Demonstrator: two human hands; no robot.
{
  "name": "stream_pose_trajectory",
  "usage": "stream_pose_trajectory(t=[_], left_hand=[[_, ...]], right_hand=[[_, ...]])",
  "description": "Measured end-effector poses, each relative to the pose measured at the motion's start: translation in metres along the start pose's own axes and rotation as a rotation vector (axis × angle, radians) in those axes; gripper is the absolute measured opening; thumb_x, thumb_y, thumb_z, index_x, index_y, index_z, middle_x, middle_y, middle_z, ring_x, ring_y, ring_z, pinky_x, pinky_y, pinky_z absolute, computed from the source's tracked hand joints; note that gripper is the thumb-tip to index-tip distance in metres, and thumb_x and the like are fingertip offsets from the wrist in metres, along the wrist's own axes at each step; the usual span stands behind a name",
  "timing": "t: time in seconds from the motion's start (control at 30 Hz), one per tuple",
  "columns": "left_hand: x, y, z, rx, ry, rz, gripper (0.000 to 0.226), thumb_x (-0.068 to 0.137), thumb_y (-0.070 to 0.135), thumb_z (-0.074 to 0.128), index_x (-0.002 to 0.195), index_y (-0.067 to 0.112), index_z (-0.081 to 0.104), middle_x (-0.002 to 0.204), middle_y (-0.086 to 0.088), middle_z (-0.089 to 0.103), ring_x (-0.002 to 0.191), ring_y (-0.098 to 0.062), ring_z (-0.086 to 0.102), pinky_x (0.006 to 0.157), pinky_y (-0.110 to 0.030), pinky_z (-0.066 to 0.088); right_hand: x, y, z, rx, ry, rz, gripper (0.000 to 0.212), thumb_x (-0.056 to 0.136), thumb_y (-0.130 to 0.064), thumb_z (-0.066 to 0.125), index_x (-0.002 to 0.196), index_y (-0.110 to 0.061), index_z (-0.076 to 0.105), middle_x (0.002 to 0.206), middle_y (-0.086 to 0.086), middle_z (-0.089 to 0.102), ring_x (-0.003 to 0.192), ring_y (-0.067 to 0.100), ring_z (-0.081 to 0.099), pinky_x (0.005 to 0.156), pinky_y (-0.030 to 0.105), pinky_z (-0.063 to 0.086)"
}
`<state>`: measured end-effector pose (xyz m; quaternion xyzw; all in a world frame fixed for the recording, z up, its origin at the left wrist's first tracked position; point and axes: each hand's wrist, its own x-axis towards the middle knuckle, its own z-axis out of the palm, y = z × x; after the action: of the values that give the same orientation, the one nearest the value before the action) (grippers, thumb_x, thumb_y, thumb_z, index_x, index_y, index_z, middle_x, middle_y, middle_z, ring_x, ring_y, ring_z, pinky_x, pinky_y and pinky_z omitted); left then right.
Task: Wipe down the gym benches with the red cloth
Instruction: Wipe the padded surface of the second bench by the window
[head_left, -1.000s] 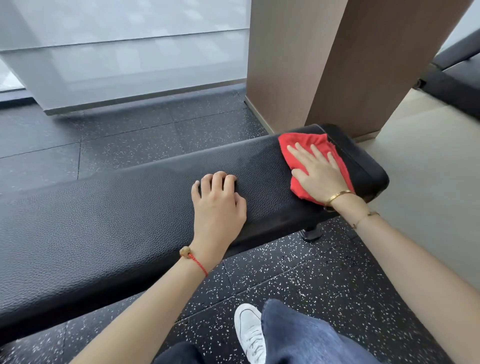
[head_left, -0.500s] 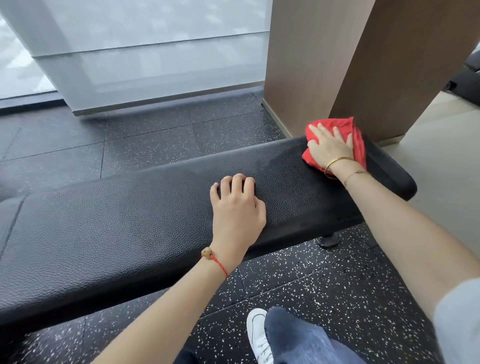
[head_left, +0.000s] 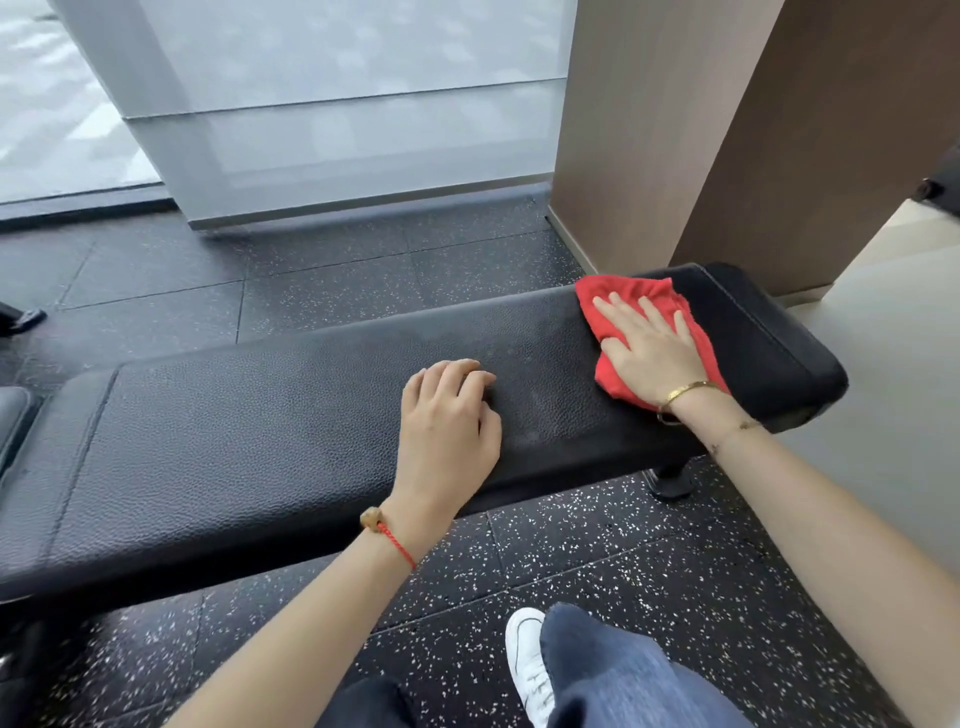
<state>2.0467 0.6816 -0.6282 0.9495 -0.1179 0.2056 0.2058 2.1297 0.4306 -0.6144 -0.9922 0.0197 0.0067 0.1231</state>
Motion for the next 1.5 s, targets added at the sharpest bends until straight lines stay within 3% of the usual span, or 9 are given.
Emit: stream_pose_trajectory(t=[0.07,0.17,0.4,0.57,0.63,0.83,1.17,1.5], left_hand=[[-0.008,-0.022,-0.011,0.026,0.012,-0.027,0.025,0.087,0.014,0.058,0.11,0.016,0.067,0.121,0.001,0.064,0.121,-0.024,0.053,0.109,-0.039,0.036],[-0.024,-0.062,-0.039,0.092,0.042,-0.115,0.026,0.088,0.013,0.059,0.114,0.014,0.066,0.122,-0.002,0.063,0.122,-0.027,0.053,0.108,-0.043,0.038],[-0.05,-0.129,-0.079,0.081,0.15,-0.287,0.03,0.088,0.006,0.06,0.116,0.013,0.064,0.122,-0.005,0.064,0.121,-0.029,0.052,0.102,-0.046,0.04],[-0.063,-0.163,-0.096,0.148,0.14,-0.346,0.027,0.087,0.006,0.06,0.114,0.01,0.065,0.119,-0.009,0.066,0.118,-0.033,0.054,0.101,-0.049,0.04],[-0.067,-0.173,-0.099,0.144,0.146,-0.38,0.026,0.087,0.008,0.059,0.112,0.01,0.066,0.118,-0.011,0.066,0.116,-0.034,0.055,0.101,-0.049,0.04],[-0.07,-0.171,-0.097,0.136,0.171,-0.417,0.026,0.083,0.008,0.06,0.109,0.012,0.065,0.114,-0.009,0.065,0.114,-0.033,0.053,0.102,-0.047,0.038],[-0.072,-0.17,-0.102,0.113,0.133,-0.419,0.027,0.086,0.016,0.056,0.112,0.013,0.064,0.116,-0.008,0.064,0.115,-0.032,0.051,0.105,-0.046,0.035],[-0.071,-0.166,-0.099,0.168,0.12,-0.43,0.028,0.086,0.015,0.054,0.113,0.011,0.062,0.118,-0.01,0.062,0.116,-0.033,0.05,0.104,-0.045,0.036]], right_hand=[[0.02,-0.011,-0.002,0.008,0.01,0.096,0.057,0.097,-0.035,0.031,0.152,-0.041,0.019,0.161,-0.017,0.012,0.15,0.019,0.007,0.12,0.051,-0.004],[0.029,-0.056,0.008,0.0,-0.028,0.046,0.058,0.096,-0.035,0.029,0.153,-0.04,0.017,0.162,-0.015,0.01,0.151,0.022,0.005,0.12,0.053,-0.007],[-0.034,-0.183,0.047,-0.034,-0.077,-0.457,0.06,0.096,-0.038,0.035,0.152,-0.042,0.016,0.162,-0.016,0.011,0.151,0.019,0.005,0.12,0.05,-0.007],[-0.071,-0.168,0.047,-0.057,-0.077,-0.628,0.061,0.095,-0.039,0.039,0.152,-0.044,0.015,0.161,-0.019,0.012,0.151,0.015,0.006,0.121,0.049,-0.002],[-0.075,-0.146,0.042,-0.061,-0.05,-0.604,0.061,0.095,-0.039,0.041,0.151,-0.044,0.016,0.16,-0.019,0.014,0.15,0.014,0.008,0.121,0.047,0.001],[-0.053,-0.122,0.028,-0.018,-0.017,-0.302,0.059,0.097,-0.036,0.041,0.151,-0.042,0.021,0.161,-0.017,0.015,0.15,0.016,0.009,0.121,0.047,0.0],[-0.055,-0.132,0.031,-0.082,-0.003,-0.216,0.059,0.095,-0.042,0.036,0.15,-0.047,0.016,0.16,-0.022,0.011,0.151,0.02,0.001,0.113,0.065,-0.008],[-0.053,-0.128,0.031,-0.046,-0.017,-0.232,0.058,0.095,-0.042,0.037,0.149,-0.05,0.017,0.16,-0.023,0.012,0.151,0.019,0.005,0.118,0.059,-0.002]])
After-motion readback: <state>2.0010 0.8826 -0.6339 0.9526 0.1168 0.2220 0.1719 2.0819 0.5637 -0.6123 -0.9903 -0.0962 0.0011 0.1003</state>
